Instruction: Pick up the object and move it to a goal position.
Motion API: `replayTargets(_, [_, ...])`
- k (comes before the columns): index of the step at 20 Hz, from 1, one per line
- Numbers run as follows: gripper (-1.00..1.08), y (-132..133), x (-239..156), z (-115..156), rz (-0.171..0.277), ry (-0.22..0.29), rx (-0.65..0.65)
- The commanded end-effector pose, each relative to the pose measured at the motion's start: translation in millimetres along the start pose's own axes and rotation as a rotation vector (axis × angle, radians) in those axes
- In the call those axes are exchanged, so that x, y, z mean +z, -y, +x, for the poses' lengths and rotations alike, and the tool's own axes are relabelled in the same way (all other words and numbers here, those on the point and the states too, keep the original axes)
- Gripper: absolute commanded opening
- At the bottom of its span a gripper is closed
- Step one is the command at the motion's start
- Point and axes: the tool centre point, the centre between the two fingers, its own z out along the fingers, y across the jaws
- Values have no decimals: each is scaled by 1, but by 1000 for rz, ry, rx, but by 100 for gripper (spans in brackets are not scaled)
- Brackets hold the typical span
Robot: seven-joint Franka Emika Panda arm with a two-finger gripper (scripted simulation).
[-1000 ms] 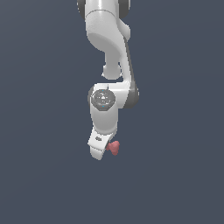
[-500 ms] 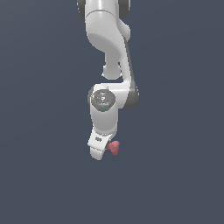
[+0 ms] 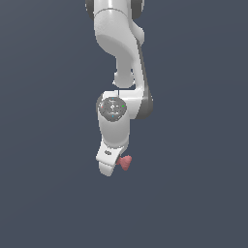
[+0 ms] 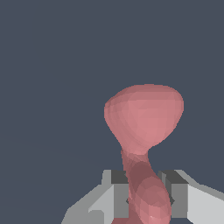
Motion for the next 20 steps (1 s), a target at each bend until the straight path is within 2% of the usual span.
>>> replayTargets(1, [-100, 0, -8, -5, -2, 0, 1])
replayTargets(9, [-100, 3, -57, -36, -1, 0, 1])
replayTargets(20, [-100, 8, -170, -105, -1, -1, 0])
